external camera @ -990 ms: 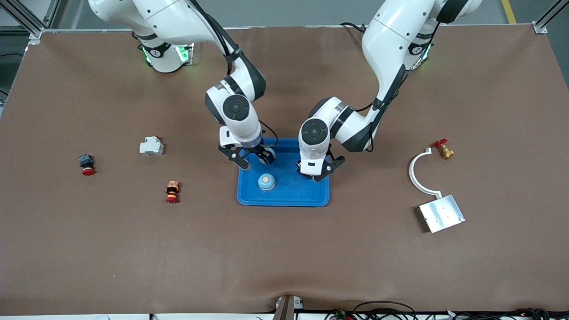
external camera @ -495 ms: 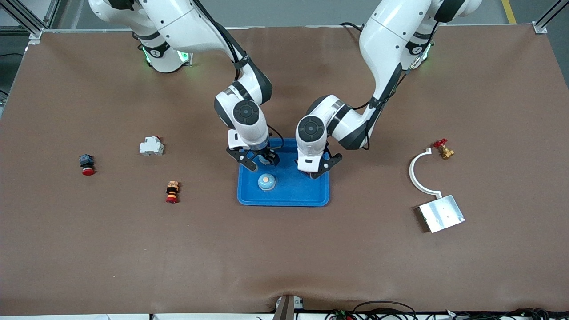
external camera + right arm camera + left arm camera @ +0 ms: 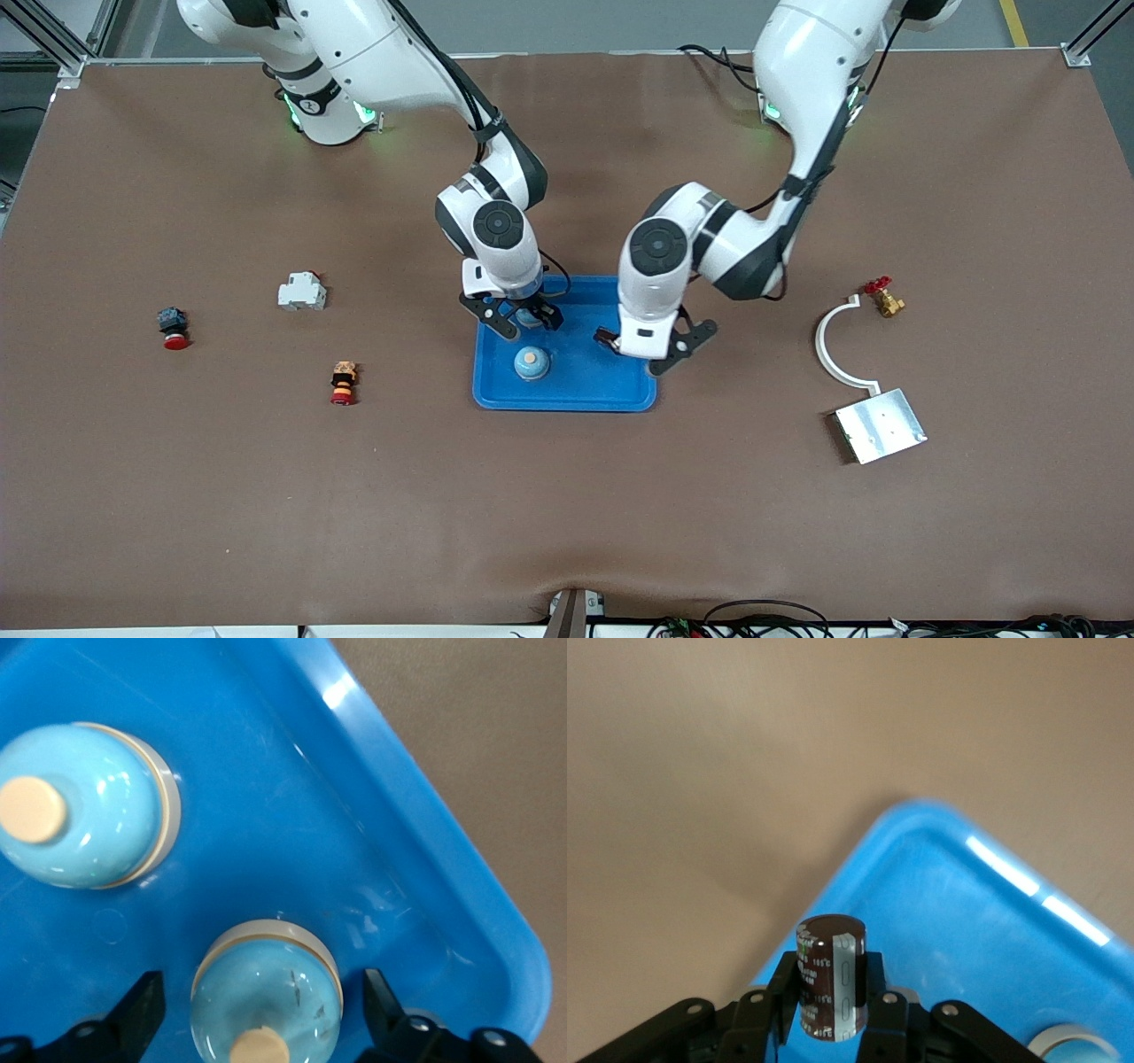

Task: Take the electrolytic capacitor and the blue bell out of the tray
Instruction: 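Carry the capacitor toward the metal plate while the right gripper carries the bell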

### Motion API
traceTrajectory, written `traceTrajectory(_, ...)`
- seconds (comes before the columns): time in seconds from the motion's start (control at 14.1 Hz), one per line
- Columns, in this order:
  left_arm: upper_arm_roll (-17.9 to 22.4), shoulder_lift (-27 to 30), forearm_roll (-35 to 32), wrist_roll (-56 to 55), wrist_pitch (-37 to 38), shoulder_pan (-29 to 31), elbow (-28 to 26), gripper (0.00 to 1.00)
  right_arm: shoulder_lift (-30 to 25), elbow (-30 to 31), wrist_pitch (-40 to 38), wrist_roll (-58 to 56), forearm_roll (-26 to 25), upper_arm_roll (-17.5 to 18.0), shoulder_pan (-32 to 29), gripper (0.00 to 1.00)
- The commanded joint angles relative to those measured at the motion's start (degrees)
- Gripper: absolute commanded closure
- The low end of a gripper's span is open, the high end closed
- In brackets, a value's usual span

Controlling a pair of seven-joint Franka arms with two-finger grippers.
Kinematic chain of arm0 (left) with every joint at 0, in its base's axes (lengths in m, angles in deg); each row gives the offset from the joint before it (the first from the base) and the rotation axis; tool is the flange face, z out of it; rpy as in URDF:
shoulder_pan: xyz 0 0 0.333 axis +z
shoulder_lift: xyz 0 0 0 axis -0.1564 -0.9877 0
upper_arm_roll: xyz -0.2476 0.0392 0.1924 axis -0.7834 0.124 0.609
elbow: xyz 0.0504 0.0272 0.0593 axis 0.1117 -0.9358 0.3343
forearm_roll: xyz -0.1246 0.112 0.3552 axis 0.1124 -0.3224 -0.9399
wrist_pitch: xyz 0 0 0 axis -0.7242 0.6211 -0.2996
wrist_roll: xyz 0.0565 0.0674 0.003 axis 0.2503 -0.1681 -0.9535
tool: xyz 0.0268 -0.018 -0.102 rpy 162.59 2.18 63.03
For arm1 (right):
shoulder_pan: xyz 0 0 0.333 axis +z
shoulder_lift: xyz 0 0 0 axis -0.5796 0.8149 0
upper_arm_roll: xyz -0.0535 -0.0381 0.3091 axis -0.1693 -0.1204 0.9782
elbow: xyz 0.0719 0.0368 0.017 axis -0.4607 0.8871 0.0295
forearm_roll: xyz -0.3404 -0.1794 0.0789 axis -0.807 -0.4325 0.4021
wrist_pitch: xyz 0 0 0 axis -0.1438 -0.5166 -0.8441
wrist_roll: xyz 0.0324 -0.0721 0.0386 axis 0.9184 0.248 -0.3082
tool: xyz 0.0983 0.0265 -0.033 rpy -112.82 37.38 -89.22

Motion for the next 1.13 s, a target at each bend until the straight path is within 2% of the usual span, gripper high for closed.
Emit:
traceTrajectory(0.0, -0.45, 4.45, -0.84, 4.27, 3.07, 5.64, -1.60, 1.00, 0.31, -1.05, -0.42, 0.21, -0.23, -0.72, 1.49, 1.00)
traceTrajectory(0.07, -0.81, 4.99, -0.84, 4.89, 3.08, 8.62, -1.95, 1.00, 0.22, -1.05, -0.51, 0.20, -0.32, -0.72, 1.76, 1.00)
traceTrajectory(0.21, -0.46, 4.82, -0.84, 6.55, 3.17, 10.58, -2.74, 1.00, -0.57, -1.05, -1.65, 0.03, -0.23, -0.63, 1.76, 1.00)
traceTrajectory(0.42, -0.63, 4.73, -0.92, 10.41, 3.34, 16.55, -3.27, 1.00, -5.39, -1.84, -11.99, -4.60, 0.29, -0.80, 0.97, 1.00)
traceTrajectory(0.71, -0.55, 2.80, -1.71, 21.40, 3.17, 23.40, -3.71, 1.00, -13.83, -1.05, -24.39, -14.88, 0.38, -1.06, -4.38, 1.00)
traceTrajectory(0.85, -0.55, 1.05, -4.77, 23.95, 2.47, 26.39, -3.80, 1.00, -18.91, 3.23, -26.61, -22.17, -0.05, -1.15, -7.72, 1.00)
traceTrajectory(1.06, -0.55, -0.37, -6.99, 25.02, -3.05, 27.73, -7.48, 1.00, -29.45, 14.29, -25.92, -36.83, -0.32, -1.24, -15.18, 1.00)
